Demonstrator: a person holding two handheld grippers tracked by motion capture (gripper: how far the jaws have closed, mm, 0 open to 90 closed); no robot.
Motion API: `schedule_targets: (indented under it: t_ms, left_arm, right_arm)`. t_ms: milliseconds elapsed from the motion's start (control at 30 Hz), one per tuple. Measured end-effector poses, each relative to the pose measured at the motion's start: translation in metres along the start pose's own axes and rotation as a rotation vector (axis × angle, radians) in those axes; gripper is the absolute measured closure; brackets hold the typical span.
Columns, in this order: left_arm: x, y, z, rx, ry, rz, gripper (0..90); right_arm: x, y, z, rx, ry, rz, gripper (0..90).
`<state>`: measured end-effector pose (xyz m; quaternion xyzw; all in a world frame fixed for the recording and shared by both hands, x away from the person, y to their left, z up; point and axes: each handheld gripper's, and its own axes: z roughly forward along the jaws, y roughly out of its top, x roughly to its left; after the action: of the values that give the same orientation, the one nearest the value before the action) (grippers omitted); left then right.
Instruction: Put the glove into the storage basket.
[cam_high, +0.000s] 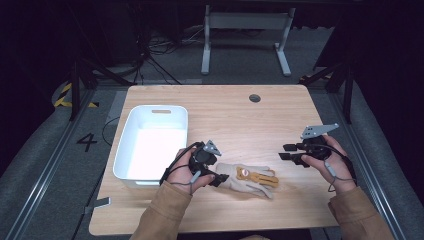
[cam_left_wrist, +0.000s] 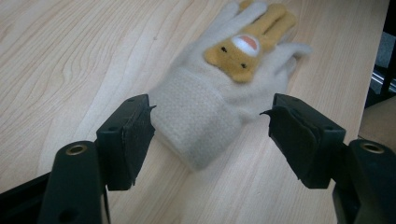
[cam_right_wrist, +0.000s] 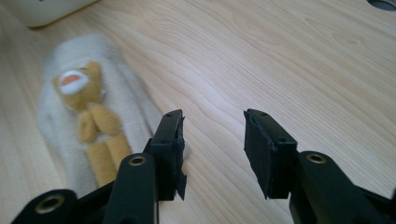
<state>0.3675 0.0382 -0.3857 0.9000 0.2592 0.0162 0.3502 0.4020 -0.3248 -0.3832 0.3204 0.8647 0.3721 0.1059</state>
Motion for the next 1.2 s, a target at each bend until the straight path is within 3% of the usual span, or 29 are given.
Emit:
schedule_targets:
  t_ms: [133, 433, 700, 1033, 1167, 1200]
  left_arm:
    - [-0.002, 0.000, 0.001, -0.011, -0.001, 0.004, 30.7]
    - [-0.001, 0.003, 0.009, -0.013, -0.014, 0.029, 25.9]
    - [-0.002, 0.009, 0.027, -0.012, -0.055, 0.092, 22.1]
    - [0.000, 0.011, 0.045, 0.036, -0.013, 0.131, 18.3]
    - [0.000, 0.011, 0.052, 0.049, 0.002, 0.171, 16.3]
    - [-0.003, 0.010, 0.059, 0.066, 0.037, 0.202, 16.7]
  right_arm:
    - [-0.007, -0.004, 0.001, 0.009, -0.025, 0.014, 58.7]
    - [-0.013, -0.007, 0.000, 0.003, -0.018, 0.032, 57.3]
    - [-0.017, -0.009, -0.003, -0.011, -0.002, 0.054, 56.9]
    - [-0.017, -0.010, -0.004, -0.022, 0.019, 0.059, 56.0]
    - [-0.017, -0.010, -0.003, -0.025, 0.022, 0.058, 54.1]
    - [-0.016, -0.010, -0.002, -0.027, 0.028, 0.054, 53.2]
